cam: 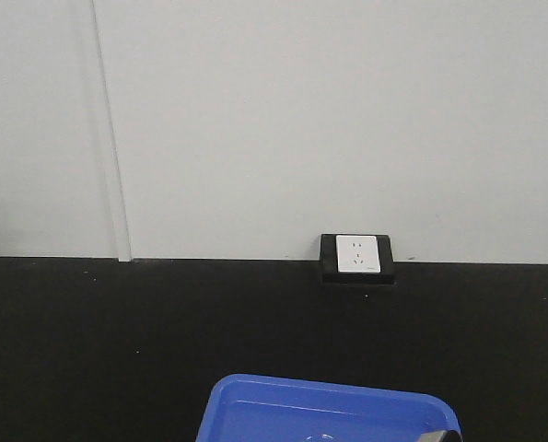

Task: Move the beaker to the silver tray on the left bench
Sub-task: 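Grasp the clear glass beaker with the right gripper and lift it, then hold the beaker in the right gripper while the base turns away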

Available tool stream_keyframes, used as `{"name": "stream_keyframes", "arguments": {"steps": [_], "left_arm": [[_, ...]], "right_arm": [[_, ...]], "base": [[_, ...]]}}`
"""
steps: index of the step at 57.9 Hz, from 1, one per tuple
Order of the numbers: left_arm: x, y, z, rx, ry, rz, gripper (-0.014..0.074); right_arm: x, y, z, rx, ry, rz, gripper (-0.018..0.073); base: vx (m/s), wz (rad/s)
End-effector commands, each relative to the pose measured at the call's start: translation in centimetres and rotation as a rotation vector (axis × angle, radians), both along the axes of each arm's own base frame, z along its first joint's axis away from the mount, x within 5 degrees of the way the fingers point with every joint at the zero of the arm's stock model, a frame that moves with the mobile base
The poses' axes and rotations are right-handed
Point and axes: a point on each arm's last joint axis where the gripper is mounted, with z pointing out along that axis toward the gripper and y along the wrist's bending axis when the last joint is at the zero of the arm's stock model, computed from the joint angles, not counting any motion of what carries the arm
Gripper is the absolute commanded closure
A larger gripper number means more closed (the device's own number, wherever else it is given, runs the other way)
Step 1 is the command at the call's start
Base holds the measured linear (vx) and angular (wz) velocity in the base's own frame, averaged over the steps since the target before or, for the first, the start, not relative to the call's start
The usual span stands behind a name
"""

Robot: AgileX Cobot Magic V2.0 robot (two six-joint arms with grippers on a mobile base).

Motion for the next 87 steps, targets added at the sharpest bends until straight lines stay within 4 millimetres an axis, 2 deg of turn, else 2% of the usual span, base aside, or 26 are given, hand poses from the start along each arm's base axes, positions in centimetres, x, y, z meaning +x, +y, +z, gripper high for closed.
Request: {"name": "stream_keyframes", "arguments": {"steps": [1, 16, 22, 28, 34, 36, 43, 54, 63, 69, 80, 87], "left_arm": [[0.1, 0.0, -0.1, -0.005, -0.066, -0.005, 0.0594], [0.1, 0.0, -0.1, -0.005, -0.066, -0.005, 0.0594], [0.1, 0.0, -0.1, -0.005, -0.066, -0.005, 0.0594], [0.1, 0.0, -0.1, -0.005, -0.066, -0.005, 0.0594], [0.1, 0.0, -0.1, -0.005, -0.066, -0.005, 0.0594], [0.1, 0.0, -0.1, -0.005, -0.066, -0.005, 0.0594], [0.1, 0.0, -0.1, -0.005, -0.066, -0.005, 0.0594], [0.1, 0.0, -0.1, -0.005, -0.066, -0.005, 0.0594], [0.1, 0.0, -0.1, -0.005, -0.066, -0.005, 0.0594], [0.1, 0.0, -0.1, -0.005, -0.066, -0.005, 0.0594], [0.1, 0.0, -0.1, -0.005, -0.066, -0.005, 0.0594], [0.1, 0.0, -0.1, -0.005, -0.066, -0.005, 0.0594]], "right_arm": [[1.3, 1.1, 1.9, 0.099, -0.126, 0.018, -0.0006], [3.9, 3.6, 1.4, 0.134, -0.158, 0.035, -0.0003], [4.4, 4.2, 1.6, 0.146, -0.173, 0.03, 0.0046], [4.5, 4.3, 1.8, 0.161, -0.168, 0.005, 0.0221], [4.5, 4.2, 2.3, 0.184, -0.144, 0.002, 0.048], [4.5, 4.2, 2.7, 0.178, -0.152, 0.007, 0.0573], [4.4, 4.1, 5.1, 0.177, -0.139, -0.011, 0.0571], [3.6, 2.8, 10.8, 0.111, -0.082, -0.135, 0.0566], [1.6, 0.4, 16.1, 0.011, -0.068, -0.339, 0.0566], [-0.7, -2.1, 19.2, -0.08, -0.068, -0.517, 0.0566], [-5.8, -6.4, 22.8, -0.198, -0.033, -0.811, 0.0565], [-8.6, -7.8, 24.2, -0.221, -0.046, -0.875, 0.0564]], "base": [[0.0, 0.0], [0.0, 0.0], [0.0, 0.0], [0.0, 0.0], [0.0, 0.0], [0.0, 0.0], [0.0, 0.0], [0.0, 0.0], [0.0, 0.0], [0.0, 0.0], [0.0, 0.0], [0.0, 0.0]]}}
